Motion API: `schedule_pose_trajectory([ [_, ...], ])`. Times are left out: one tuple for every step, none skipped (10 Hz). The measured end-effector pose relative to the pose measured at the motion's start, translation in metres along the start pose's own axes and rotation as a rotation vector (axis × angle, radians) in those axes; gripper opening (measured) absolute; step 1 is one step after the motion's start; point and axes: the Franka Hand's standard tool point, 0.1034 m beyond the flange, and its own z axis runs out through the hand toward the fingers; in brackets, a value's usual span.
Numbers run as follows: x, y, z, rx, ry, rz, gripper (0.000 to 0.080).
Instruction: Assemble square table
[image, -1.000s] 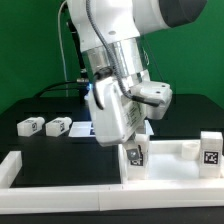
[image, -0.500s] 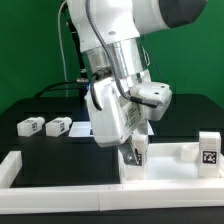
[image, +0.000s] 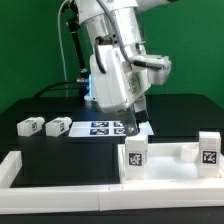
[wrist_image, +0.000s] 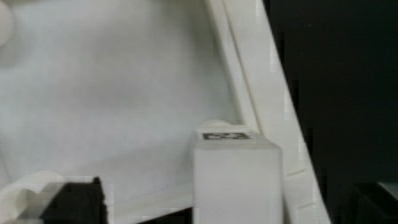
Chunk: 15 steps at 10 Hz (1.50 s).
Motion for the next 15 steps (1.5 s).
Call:
schedule_pose_trajectory([
  [0.001, 0.0, 0.003, -0.003, 0.002, 0.0, 0.0649],
  [0.0, 0.0, 0.003, -0.003, 0.001, -0.001, 0.0649],
  [0.001, 0.0, 0.003, -0.004, 0.002, -0.002, 0.0649],
  [0.0, 0.0, 0.004, -0.004, 0.002, -0.002, 0.0649],
  [-0.002, 0.001, 0.004, -0.007, 0.001, -0.011, 0.0649],
  [-0.015, 0.009, 0.003, -0.02, -0.007, -0.049, 0.0649],
  [-0.028, 0.023, 0.002, -0.019, -0.007, -0.063, 0.0649],
  [-0.039, 0.039, 0.001, -0.023, -0.005, -0.073, 0.0649],
  [-0.05, 0.054, 0.0, -0.041, -0.007, -0.095, 0.0649],
  [-0.052, 0.059, 0.001, -0.055, -0.009, -0.102, 0.0649],
  [-0.051, 0.059, 0.002, -0.055, -0.008, -0.101, 0.0649],
  [-0.051, 0.059, 0.002, -0.055, -0.008, -0.101, 0.0649],
  [-0.051, 0.059, 0.002, -0.055, -0.008, -0.102, 0.0649],
  [-0.051, 0.059, 0.003, -0.056, -0.008, -0.103, 0.0649],
  [-0.05, 0.061, 0.003, -0.062, -0.008, -0.116, 0.0649],
])
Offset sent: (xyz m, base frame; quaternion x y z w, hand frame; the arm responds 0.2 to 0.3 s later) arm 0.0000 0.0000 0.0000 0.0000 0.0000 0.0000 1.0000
